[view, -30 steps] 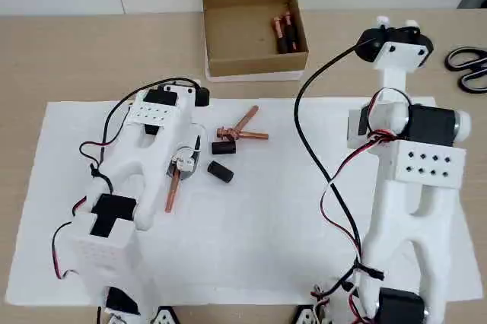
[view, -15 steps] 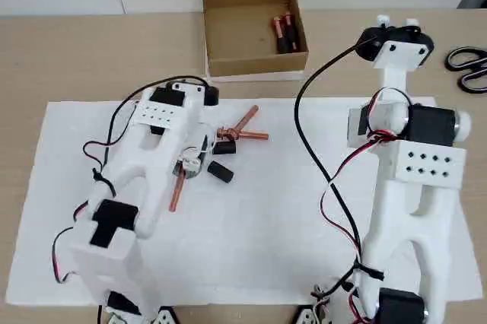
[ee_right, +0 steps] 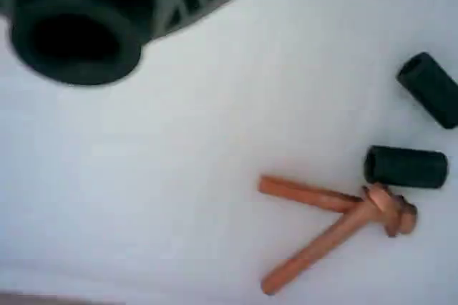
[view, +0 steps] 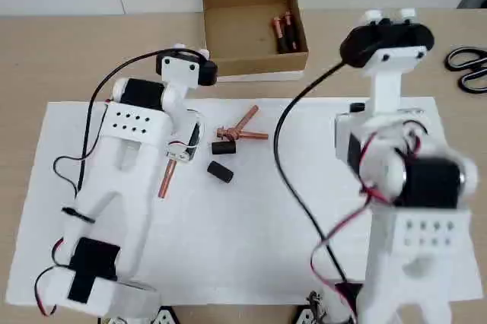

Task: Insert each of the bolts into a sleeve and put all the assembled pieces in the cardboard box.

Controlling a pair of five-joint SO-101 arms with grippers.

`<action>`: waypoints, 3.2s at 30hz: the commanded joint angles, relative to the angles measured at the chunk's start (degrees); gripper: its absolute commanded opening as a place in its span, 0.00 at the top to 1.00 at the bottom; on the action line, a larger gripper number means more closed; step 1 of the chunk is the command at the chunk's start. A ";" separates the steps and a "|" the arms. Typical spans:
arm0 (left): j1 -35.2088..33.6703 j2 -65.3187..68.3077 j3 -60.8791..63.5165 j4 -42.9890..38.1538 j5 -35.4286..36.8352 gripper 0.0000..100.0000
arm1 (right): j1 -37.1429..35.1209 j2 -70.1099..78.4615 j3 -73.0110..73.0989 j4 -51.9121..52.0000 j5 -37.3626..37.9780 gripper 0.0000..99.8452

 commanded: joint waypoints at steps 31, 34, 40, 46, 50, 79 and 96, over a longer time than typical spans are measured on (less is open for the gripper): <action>3.43 -22.68 -2.33 -13.19 14.42 0.99 | -3.65 -64.75 56.88 -28.26 -2.99 1.00; 5.45 -22.68 -2.33 -14.68 14.51 0.99 | -3.91 -64.75 56.88 -30.64 -8.88 0.99; 7.21 -22.68 -2.42 -19.16 14.33 0.99 | -7.96 -64.66 60.04 -36.79 -8.97 1.00; 7.21 -26.11 -3.56 -24.70 14.24 0.99 | -15.52 -64.66 61.45 -39.60 -9.05 1.00; 8.70 -30.51 -3.47 -28.84 14.24 0.99 | -20.70 -64.66 64.88 -40.57 -8.97 1.00; 23.30 -38.51 24.31 -57.23 14.68 0.99 | -26.59 -64.57 69.01 -40.04 -8.88 1.00; 26.02 -49.14 30.29 -49.76 19.25 0.99 | -26.24 -64.31 70.24 -40.04 -8.88 1.00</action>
